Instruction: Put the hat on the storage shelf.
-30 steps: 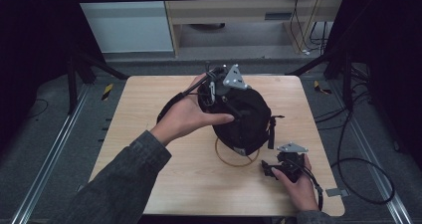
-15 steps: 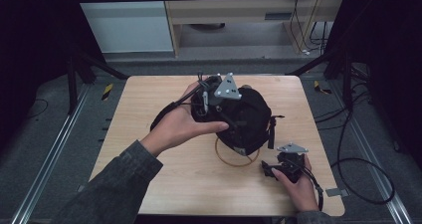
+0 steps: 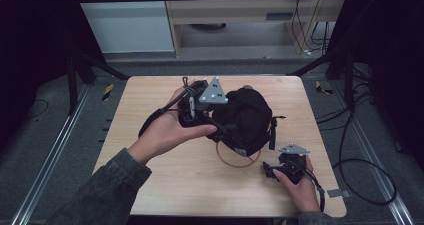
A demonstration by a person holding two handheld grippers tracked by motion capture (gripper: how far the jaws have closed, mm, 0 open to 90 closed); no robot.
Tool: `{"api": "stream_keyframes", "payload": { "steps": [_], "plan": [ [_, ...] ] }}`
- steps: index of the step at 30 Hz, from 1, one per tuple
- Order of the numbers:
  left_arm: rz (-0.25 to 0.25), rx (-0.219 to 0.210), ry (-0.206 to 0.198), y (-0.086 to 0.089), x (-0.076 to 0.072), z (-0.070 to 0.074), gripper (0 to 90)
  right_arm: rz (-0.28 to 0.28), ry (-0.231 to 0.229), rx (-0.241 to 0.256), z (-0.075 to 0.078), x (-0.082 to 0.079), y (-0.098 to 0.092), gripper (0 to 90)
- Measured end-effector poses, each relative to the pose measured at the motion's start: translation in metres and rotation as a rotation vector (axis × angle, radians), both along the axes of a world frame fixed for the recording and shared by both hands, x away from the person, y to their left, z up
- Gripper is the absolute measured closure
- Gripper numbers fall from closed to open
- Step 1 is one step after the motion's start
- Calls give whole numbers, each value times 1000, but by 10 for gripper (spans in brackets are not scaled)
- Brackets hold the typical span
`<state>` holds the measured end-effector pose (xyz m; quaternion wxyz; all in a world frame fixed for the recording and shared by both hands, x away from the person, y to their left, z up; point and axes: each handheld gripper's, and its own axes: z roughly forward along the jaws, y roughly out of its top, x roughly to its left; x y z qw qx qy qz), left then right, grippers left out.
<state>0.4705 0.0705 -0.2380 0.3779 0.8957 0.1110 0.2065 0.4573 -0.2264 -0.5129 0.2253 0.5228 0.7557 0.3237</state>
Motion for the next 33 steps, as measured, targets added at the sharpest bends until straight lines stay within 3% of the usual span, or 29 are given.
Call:
{"api": "stream_keyframes", "payload": {
  "steps": [9, 15, 25, 33],
  "plan": [
    [63, -6, 12, 36, 0, -12, 51, 0, 0, -1, 0, -1, 0, 13],
    [100, 2, 34, 66, 0, -30, 47, -1, 1, 2, 0, -1, 0, 13],
    [183, 41, 93, 114, 4, -85, 38, 0, -2, -1, 0, -1, 0, 13],
    [266, 28, 174, 149, 11, -133, 42, 0, -2, -1, 0, -1, 0, 13]
  ]
}}
